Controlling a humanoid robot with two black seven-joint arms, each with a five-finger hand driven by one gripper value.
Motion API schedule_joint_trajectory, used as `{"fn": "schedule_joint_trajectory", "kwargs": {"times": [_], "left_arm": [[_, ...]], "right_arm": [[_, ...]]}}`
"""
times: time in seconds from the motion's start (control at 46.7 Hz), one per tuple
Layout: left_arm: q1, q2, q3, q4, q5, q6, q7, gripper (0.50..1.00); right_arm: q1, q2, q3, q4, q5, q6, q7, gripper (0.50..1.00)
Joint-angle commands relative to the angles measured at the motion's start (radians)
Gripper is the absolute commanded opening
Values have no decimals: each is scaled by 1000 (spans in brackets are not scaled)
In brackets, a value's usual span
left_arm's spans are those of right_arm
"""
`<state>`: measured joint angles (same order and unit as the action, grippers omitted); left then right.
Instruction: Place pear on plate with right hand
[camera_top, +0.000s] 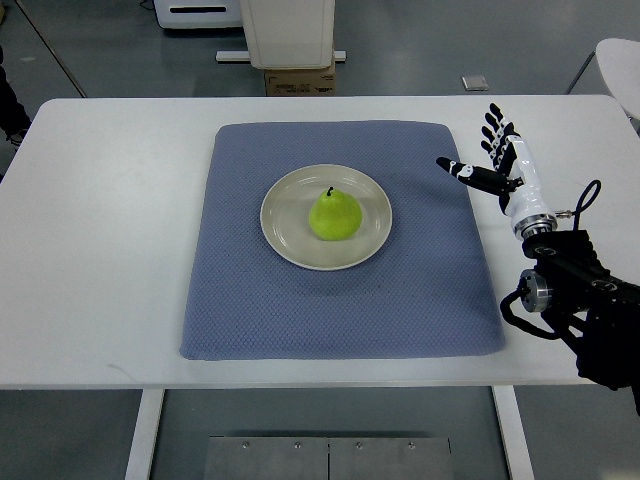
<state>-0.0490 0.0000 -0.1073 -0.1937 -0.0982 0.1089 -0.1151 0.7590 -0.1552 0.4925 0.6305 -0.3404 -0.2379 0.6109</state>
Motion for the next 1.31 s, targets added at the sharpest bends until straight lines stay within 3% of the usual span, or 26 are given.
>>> {"fn": "schedule_joint_trajectory", "kwargs": {"times": [0.0,0.193,0.835,1.091,1.284], "left_arm": [[0,0,0,-1,0,0,0,1000],[0,0,0,0,0,0,0,1000],[0,0,0,0,0,0,0,1000],[0,0,0,0,0,0,0,1000],[0,0,0,0,0,0,0,1000]], "right_arm": [[-7,17,23,1,0,-30,0,993],[-15,43,28,8,0,-119,0,998],[-38,42,49,9,1,-120,0,1000],[-61,46,143,40,1,-104,0,1000],[-87,45,236,64,0,-17,0,1000]]}}
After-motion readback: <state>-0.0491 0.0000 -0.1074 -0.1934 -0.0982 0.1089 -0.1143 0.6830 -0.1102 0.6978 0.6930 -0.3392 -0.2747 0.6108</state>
